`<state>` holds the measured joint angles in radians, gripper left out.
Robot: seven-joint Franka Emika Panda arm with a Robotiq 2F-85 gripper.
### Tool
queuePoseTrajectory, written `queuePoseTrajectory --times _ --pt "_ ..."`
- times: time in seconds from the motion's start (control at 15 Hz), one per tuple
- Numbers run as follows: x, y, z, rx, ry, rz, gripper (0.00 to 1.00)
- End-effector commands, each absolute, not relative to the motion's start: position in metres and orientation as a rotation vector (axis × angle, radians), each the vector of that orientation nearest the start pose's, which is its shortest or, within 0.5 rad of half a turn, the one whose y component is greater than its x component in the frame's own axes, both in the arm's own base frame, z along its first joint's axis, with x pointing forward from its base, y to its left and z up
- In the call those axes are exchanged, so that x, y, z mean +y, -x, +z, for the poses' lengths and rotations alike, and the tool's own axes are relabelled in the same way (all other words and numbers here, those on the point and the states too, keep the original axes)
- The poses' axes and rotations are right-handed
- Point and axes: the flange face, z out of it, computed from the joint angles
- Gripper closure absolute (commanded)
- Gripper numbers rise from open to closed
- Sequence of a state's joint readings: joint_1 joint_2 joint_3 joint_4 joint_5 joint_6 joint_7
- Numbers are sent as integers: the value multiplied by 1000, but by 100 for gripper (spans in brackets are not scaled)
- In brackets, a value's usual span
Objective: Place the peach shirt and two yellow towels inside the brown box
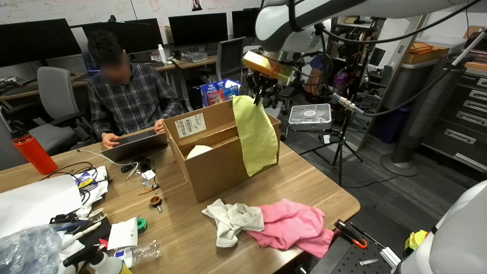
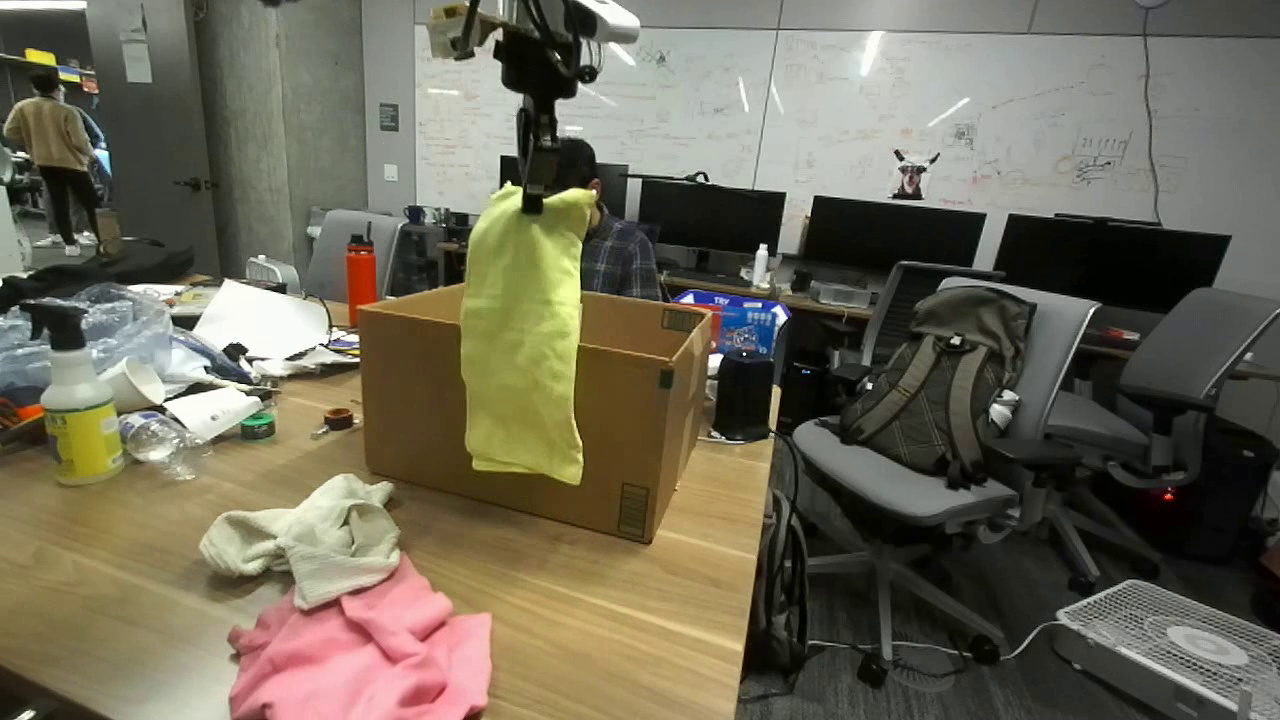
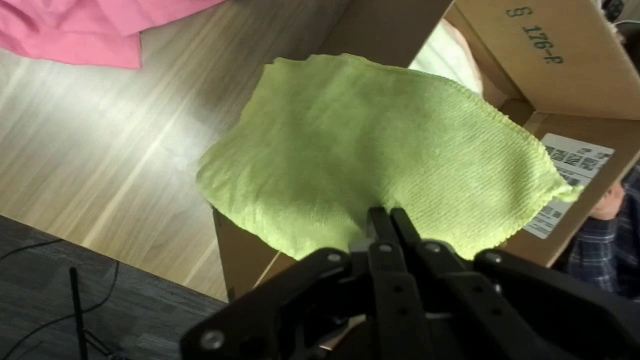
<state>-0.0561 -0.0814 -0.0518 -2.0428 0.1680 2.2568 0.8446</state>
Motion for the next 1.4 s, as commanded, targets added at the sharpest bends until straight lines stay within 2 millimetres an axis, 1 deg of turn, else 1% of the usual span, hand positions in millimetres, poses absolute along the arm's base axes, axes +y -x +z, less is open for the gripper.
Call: queuePoseTrajectory --times 0.0,0.2,0.33,0.6,0.8,1.07,1.2,1.33 --pt "-25 -552 563 1373 2455 -416 99" --pt "5 -550 599 1327 2444 -481 99" --pt "24 -550 620 1311 2435 -511 99" --pt "63 -556 651 1327 2407 -567 99" --pt "87 -565 662 1376 2395 -601 99" --pt "114 -584 666 1459 2355 -666 99" --pt "118 -598 667 1520 2324 -687 99" --pt "118 -612 669 1580 2286 -708 99"
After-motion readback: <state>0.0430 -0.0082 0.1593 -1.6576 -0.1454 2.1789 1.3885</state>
